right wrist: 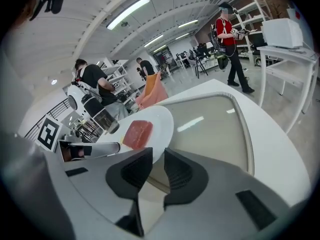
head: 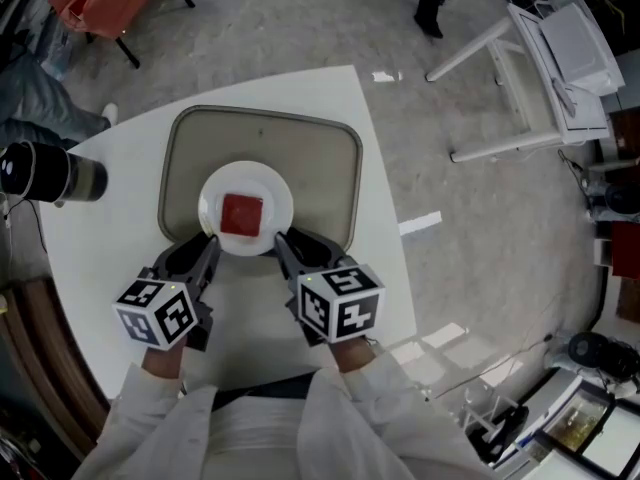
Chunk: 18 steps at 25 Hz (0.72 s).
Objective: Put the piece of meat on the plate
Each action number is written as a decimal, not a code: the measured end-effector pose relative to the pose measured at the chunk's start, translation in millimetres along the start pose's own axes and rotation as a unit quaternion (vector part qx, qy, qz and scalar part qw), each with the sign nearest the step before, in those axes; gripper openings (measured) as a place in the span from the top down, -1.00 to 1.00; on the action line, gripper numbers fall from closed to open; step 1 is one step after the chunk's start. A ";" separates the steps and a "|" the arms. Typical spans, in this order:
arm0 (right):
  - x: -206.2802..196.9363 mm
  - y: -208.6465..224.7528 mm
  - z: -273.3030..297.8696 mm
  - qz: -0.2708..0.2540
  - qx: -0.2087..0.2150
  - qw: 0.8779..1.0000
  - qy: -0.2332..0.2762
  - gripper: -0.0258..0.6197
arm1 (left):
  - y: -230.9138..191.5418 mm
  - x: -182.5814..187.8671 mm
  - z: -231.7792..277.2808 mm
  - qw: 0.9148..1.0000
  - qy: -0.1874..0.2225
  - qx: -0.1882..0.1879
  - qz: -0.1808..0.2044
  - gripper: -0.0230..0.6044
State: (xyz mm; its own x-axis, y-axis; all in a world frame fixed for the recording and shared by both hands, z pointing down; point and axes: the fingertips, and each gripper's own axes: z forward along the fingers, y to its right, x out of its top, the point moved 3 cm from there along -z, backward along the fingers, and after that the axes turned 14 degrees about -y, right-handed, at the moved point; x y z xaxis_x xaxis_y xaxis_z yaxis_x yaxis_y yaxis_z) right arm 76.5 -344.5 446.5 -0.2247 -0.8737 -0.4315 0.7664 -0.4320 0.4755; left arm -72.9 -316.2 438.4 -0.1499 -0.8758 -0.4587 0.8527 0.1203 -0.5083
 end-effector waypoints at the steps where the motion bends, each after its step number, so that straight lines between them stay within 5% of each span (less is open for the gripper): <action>1: 4.1 3.8 1.6 0.000 -0.001 1.000 -0.002 0.67 | -0.4 4.1 4.0 1.000 0.000 0.001 0.001 0.67; 18: 34.1 39.2 28.2 0.023 0.007 0.999 -0.040 0.67 | -12.9 31.4 47.5 0.999 -0.041 0.008 -0.003 0.67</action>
State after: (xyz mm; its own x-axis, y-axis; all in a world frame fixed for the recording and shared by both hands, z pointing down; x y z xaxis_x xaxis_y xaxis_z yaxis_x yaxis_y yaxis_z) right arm 81.9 -397.6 472.0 -0.2375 -0.9070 -0.3478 0.7684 -0.3945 0.5040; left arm -64.8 -367.5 465.1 -0.1134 -0.9121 -0.3939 0.8598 0.1086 -0.4990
